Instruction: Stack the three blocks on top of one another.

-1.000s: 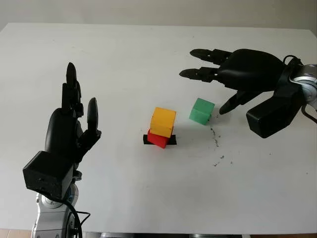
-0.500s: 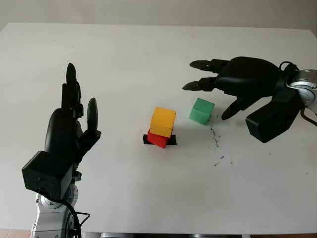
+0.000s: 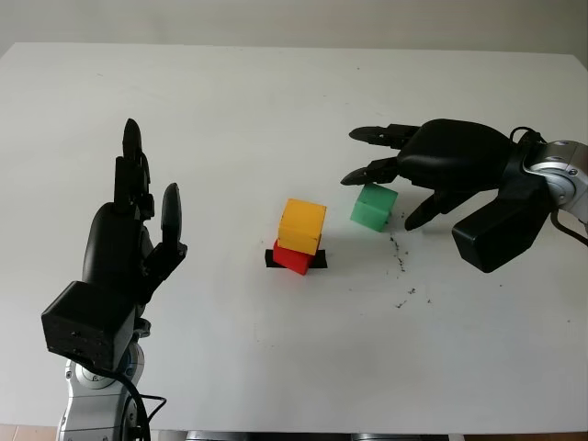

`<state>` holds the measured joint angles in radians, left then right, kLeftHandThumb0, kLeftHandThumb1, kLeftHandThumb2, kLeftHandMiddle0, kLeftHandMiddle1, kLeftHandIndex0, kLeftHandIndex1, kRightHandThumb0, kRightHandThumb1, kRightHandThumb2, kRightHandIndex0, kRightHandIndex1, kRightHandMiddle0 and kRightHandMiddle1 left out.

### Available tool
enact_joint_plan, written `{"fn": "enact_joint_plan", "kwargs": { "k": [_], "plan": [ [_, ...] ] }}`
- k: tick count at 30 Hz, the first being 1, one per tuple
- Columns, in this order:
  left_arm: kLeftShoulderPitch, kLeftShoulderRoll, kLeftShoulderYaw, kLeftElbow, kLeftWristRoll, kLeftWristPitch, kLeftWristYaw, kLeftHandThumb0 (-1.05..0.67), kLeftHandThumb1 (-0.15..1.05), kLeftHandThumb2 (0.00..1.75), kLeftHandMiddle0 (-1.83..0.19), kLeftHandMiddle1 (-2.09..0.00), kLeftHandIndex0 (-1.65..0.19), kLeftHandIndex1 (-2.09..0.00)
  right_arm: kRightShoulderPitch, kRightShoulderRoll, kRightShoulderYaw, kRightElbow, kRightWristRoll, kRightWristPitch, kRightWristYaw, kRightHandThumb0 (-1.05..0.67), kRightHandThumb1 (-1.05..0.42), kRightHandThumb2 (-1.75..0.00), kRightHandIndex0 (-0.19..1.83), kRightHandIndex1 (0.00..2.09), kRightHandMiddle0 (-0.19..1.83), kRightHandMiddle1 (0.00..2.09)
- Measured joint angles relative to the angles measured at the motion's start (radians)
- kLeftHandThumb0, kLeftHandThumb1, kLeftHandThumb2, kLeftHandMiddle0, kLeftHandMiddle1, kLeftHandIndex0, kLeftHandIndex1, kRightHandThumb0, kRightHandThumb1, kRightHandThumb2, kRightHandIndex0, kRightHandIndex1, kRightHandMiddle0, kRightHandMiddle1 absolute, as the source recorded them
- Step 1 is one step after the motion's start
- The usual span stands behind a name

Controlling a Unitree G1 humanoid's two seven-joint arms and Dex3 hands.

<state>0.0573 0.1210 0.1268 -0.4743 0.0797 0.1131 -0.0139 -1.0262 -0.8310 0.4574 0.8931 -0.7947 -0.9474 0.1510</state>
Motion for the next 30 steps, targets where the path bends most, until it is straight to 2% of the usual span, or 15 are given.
{"fn": "enact_joint_plan", "kwargs": {
  "k": [13,15,16,17,20,26,30],
  "plan": [
    [0.015,0.000,-0.010,-0.012,0.016,0.012,-0.003,-0.78,1.05,0.70,0.15,-0.06,0.15,-0.05,-0.003,0.025,0.038,0.054,-0.067,-0.019,-0.134,-0.44,-0.90,-0.06,0.07,0.07,0.54,0.21],
    [0.015,0.000,-0.011,-0.012,0.016,0.012,-0.003,-0.78,1.05,0.70,0.15,-0.06,0.15,-0.05,-0.004,0.028,0.040,0.062,-0.069,-0.025,-0.152,-0.43,-0.92,-0.06,0.10,0.07,0.65,0.33],
    [0.015,0.000,-0.011,-0.012,0.015,0.012,-0.003,-0.78,1.05,0.70,0.15,-0.06,0.15,-0.05,-0.006,0.028,0.041,0.067,-0.069,-0.029,-0.161,-0.43,-0.93,-0.06,0.11,0.07,0.62,0.49],
    [0.015,0.000,-0.011,-0.012,0.014,0.012,-0.003,-0.78,1.05,0.70,0.15,-0.05,0.16,-0.05,-0.008,0.028,0.041,0.072,-0.069,-0.032,-0.167,-0.43,-0.93,-0.05,0.12,0.06,0.55,0.73],
    [0.016,0.000,-0.011,-0.012,0.014,0.011,-0.003,-0.77,1.05,0.70,0.15,-0.06,0.15,-0.06,-0.014,0.029,0.041,0.087,-0.069,-0.039,-0.172,-0.42,-0.94,-0.06,0.15,0.06,0.48,0.99],
    [0.018,0.000,-0.011,-0.012,0.015,0.011,-0.003,-0.77,1.05,0.69,0.15,-0.06,0.15,-0.06,-0.016,0.029,0.040,0.096,-0.064,-0.063,-0.173,-0.40,-0.94,-0.05,0.17,0.06,0.48,1.19],
    [0.019,0.000,-0.011,-0.013,0.015,0.011,-0.003,-0.77,1.05,0.70,0.15,-0.05,0.15,-0.05,-0.019,0.029,0.040,0.097,-0.064,-0.066,-0.173,-0.40,-0.94,-0.05,0.18,0.06,0.47,1.21]
  ]
}}
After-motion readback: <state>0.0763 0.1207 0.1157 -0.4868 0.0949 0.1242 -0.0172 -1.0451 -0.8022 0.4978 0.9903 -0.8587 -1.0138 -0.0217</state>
